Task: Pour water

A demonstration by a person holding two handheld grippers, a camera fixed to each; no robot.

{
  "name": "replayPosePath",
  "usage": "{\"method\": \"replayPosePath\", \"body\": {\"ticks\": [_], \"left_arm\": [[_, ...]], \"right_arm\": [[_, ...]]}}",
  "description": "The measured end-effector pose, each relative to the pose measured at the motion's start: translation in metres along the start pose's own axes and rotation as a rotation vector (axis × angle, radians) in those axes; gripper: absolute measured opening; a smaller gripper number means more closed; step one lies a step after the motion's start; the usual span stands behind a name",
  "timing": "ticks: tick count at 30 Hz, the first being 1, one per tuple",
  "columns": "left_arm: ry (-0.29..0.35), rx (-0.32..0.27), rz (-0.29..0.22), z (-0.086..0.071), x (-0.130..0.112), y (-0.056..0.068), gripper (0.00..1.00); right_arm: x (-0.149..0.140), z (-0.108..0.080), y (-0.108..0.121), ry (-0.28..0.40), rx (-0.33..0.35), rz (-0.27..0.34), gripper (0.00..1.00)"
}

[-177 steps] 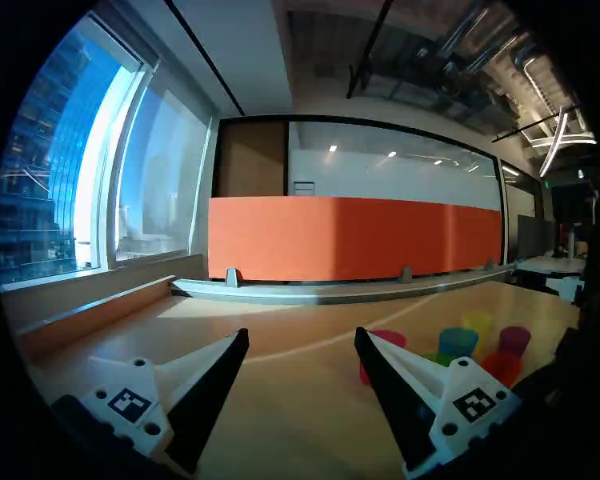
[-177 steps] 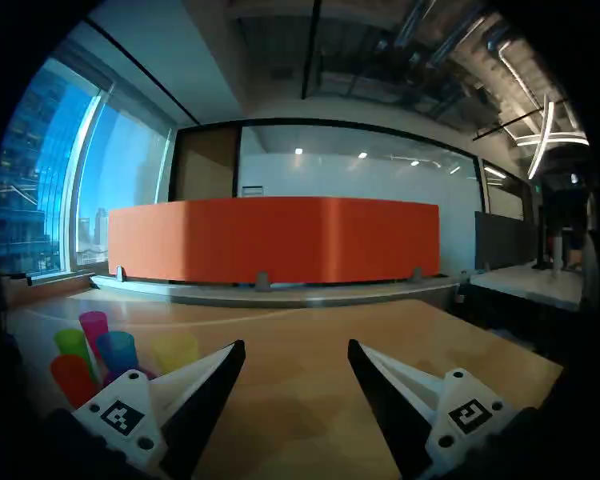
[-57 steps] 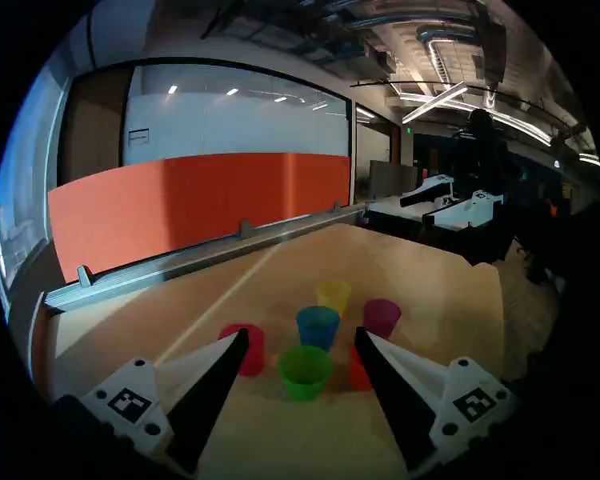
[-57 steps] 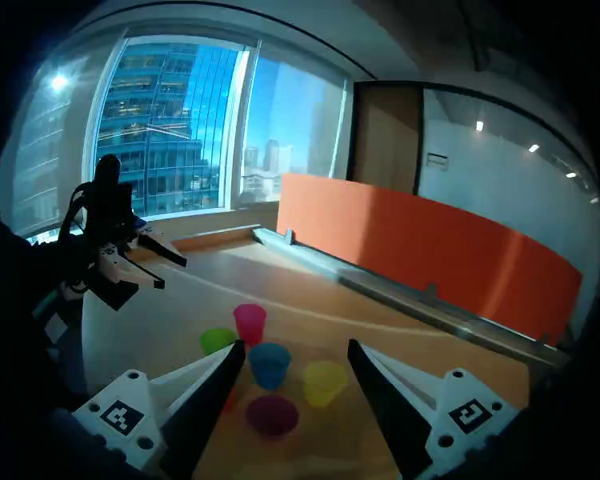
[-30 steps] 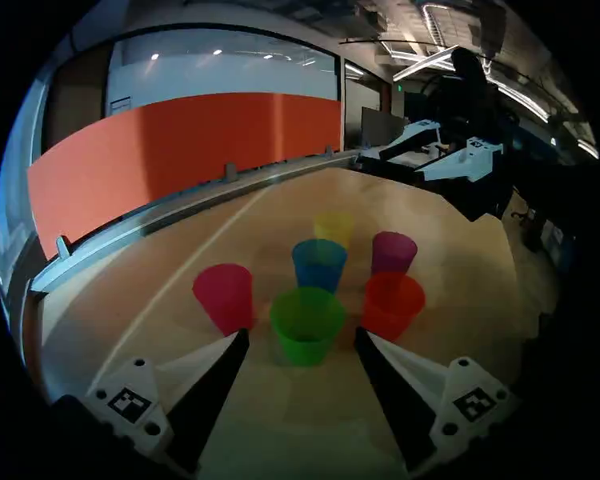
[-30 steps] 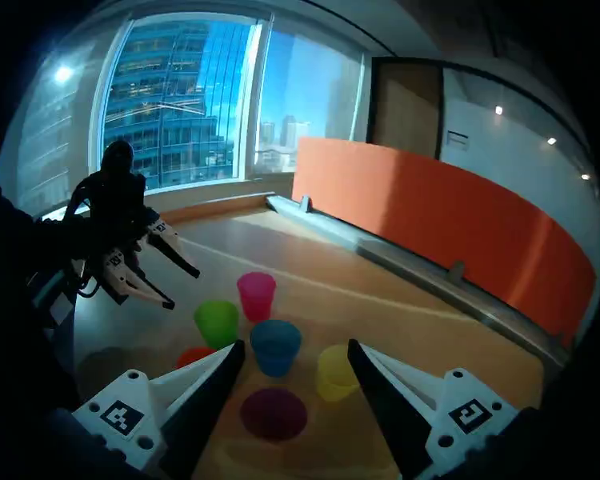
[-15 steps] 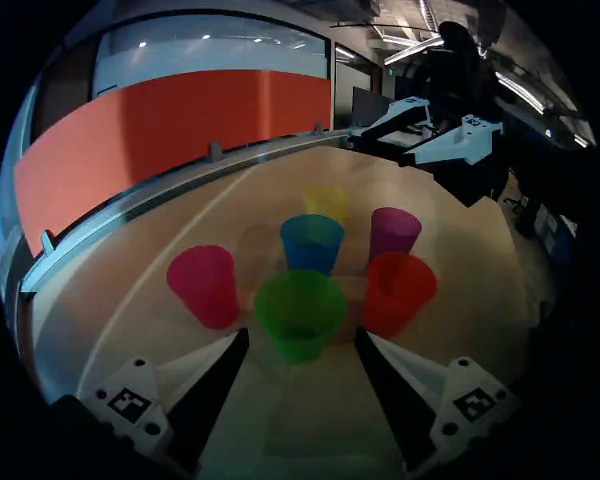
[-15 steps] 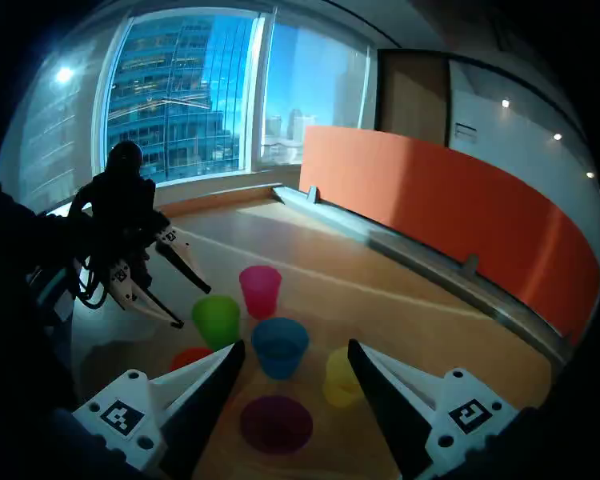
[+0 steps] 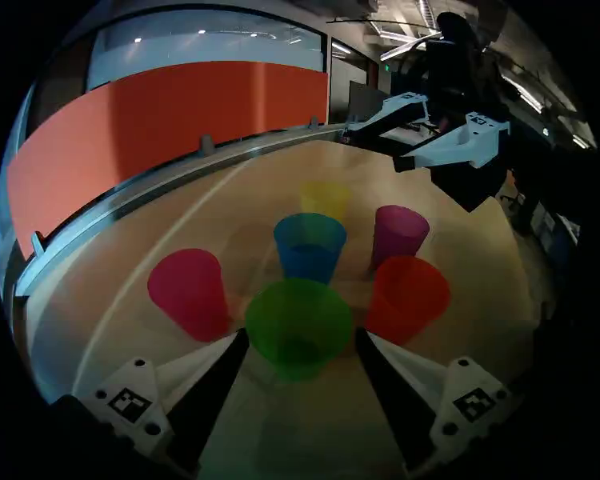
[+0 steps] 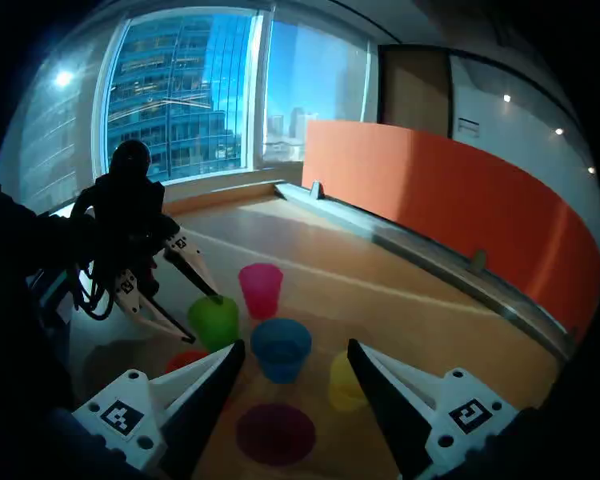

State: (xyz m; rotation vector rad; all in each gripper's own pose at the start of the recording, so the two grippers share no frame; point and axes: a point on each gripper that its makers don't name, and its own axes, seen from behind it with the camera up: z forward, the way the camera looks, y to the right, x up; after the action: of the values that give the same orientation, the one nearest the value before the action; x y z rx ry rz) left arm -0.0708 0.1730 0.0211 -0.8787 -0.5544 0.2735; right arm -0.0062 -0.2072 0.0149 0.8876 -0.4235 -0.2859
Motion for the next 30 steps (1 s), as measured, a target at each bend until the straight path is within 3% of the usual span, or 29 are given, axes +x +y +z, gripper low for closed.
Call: {"method": "replayPosePath", "body": {"ticks": [14,17,30], "left_arm": [[0.003,0.000,0.004,0.015,0.007,-0.002,0.98],[0.007,0.012,0.007,0.016,0.008,-0.004,0.91],[0.024,0.026,0.006,0.006,0.011,-0.008,0.89]], "right_arm": [[-0.002,0.005,-0.001,-0.007,0.008,-0.004,1.00],[-0.003,0.007,0.000,-0.010,0.011,-0.002,0.99],[-0.010,0.019,-0.002,-0.038,0.022,-0.001,1.00]]}}
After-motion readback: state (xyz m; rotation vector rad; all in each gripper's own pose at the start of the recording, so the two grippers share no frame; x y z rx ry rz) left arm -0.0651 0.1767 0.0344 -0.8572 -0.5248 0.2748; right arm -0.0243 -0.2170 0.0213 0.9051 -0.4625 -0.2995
